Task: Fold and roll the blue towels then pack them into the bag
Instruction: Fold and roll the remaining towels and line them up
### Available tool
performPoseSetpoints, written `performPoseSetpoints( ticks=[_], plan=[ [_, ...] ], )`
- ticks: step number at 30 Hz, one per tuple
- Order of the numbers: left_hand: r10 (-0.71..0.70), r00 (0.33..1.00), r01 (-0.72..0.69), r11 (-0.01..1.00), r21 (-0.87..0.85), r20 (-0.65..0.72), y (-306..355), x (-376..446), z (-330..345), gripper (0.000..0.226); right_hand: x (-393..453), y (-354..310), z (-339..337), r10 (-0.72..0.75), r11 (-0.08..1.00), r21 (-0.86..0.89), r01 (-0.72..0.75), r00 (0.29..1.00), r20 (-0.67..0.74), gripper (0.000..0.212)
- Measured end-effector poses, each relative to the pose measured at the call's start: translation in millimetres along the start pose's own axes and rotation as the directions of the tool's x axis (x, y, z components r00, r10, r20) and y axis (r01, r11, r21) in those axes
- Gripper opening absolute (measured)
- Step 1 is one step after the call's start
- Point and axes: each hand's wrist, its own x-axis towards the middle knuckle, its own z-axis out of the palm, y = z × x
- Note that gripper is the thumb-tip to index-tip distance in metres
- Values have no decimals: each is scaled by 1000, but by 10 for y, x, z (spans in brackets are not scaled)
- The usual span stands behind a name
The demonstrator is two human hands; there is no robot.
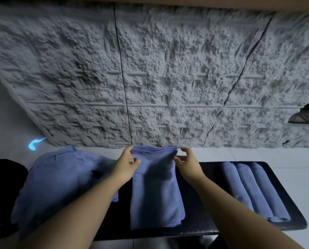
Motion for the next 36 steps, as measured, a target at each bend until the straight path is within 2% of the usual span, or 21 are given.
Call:
performPoseSetpoints(
  ticks=[2, 5, 7, 10, 11, 13, 16, 18, 21, 23, 26, 31, 34, 36],
  plan=[
    [27, 992, -40, 994, 102, 121, -100, -121, 47, 64, -41, 123, 38, 36, 999, -30, -35, 998, 50, 54],
    [22, 952, -130, 932, 339, 305, -318, -396, 126, 64, -161, 411, 141, 78, 983, -179, -49, 984, 162, 47],
    [2, 918, -187, 884, 428, 397, -520, -556, 191, 72, -298, 625, 228, 116, 956, -291, -45, 966, 230, 40],
    [29, 864, -352, 750, 560, 503, -832, -727, 303, 87, -506, 911, 357, 167, 939, -335, -75, 952, 255, 37],
    [44, 863, -388, 696, 604, 504, -911, -783, 314, 87, -561, 979, 394, 178, 942, -322, -95, 954, 240, 35],
    [167, 878, -448, 616, 648, 449, -1043, -880, 337, 83, -644, 1039, 449, 200, 951, -276, -142, 960, 195, 28],
    [279, 890, -457, 551, 698, 361, -1160, -983, 405, 85, -685, 1068, 494, 229, 962, -190, -198, 960, 163, 26],
    [313, 909, -411, 560, 719, 276, -1171, -1025, 435, 80, -692, 1083, 493, 234, 964, -163, -208, 958, 165, 25],
    [253, 957, -270, 598, 755, 141, -1155, -1097, 426, 64, -690, 1109, 472, 238, 965, -152, -213, 955, 175, 17],
    [217, 972, -207, 616, 760, 89, -1147, -1114, 404, 63, -679, 1110, 447, 224, 965, -182, -189, 955, 194, 12],
    [240, 965, -228, 587, 777, 101, -1115, -1099, 382, 65, -652, 1148, 403, 215, 958, -225, -175, 962, 169, 29],
    [298, 930, -336, 457, 823, 214, -1174, -1079, 387, 77, -655, 1208, 404, 252, 933, -300, -199, 956, 150, 34],
    [302, 916, -372, 392, 841, 264, -1196, -1078, 395, 65, -646, 1205, 440, 272, 915, -343, -210, 952, 143, 34],
    [300, 911, -386, 376, 842, 283, -1202, -1071, 396, 67, -631, 1201, 443, 286, 912, -345, -221, 947, 149, 29]
  ],
)
